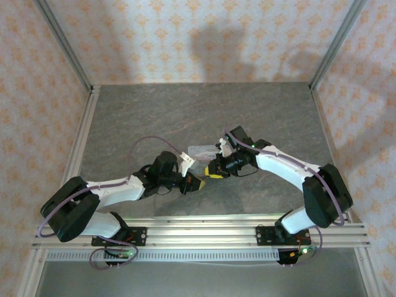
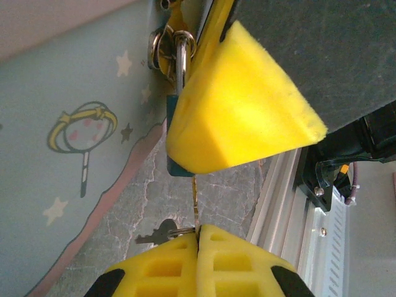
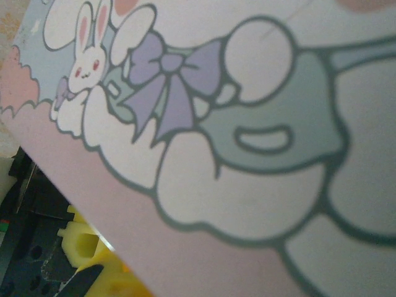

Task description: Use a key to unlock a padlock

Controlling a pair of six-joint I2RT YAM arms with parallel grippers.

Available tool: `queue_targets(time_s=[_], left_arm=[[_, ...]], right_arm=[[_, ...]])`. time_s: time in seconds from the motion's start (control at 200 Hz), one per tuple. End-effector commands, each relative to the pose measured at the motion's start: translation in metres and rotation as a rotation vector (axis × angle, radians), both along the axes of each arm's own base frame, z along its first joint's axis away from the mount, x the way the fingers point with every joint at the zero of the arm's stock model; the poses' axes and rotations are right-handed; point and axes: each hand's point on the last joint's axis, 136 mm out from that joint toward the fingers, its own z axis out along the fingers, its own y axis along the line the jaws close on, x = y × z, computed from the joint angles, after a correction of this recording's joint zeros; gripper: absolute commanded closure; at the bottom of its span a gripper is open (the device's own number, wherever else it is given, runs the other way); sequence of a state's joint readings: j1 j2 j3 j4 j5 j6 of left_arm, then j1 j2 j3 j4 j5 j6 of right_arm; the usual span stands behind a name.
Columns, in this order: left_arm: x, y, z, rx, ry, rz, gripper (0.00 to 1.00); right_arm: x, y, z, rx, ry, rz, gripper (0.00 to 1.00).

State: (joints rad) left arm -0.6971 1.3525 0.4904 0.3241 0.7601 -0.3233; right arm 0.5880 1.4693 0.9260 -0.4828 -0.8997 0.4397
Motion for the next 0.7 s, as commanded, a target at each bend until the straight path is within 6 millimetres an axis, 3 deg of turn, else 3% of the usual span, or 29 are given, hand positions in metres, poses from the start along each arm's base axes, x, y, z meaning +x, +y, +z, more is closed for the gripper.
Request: queue_targets(time_s=[0.0, 0.24, 0.696], left_arm=[[0.008, -0.003, 0.008, -0.018, 0.005, 0.001, 1.00], [0.009, -0.002, 0.007, -0.019, 0.021, 0.011, 1.00], [0.012, -0.004, 0.022, -0.067, -0.007, 0.031, 1.00]], right_arm=[[-0.005, 0.004, 0.008, 0.038, 0.010, 0.046, 1.00], [-0.007, 0.004, 0.006, 0.037, 0.009, 0.057, 1.00], [-0.011, 0.003, 0.002, 0.036, 0.013, 0.077, 1.00]])
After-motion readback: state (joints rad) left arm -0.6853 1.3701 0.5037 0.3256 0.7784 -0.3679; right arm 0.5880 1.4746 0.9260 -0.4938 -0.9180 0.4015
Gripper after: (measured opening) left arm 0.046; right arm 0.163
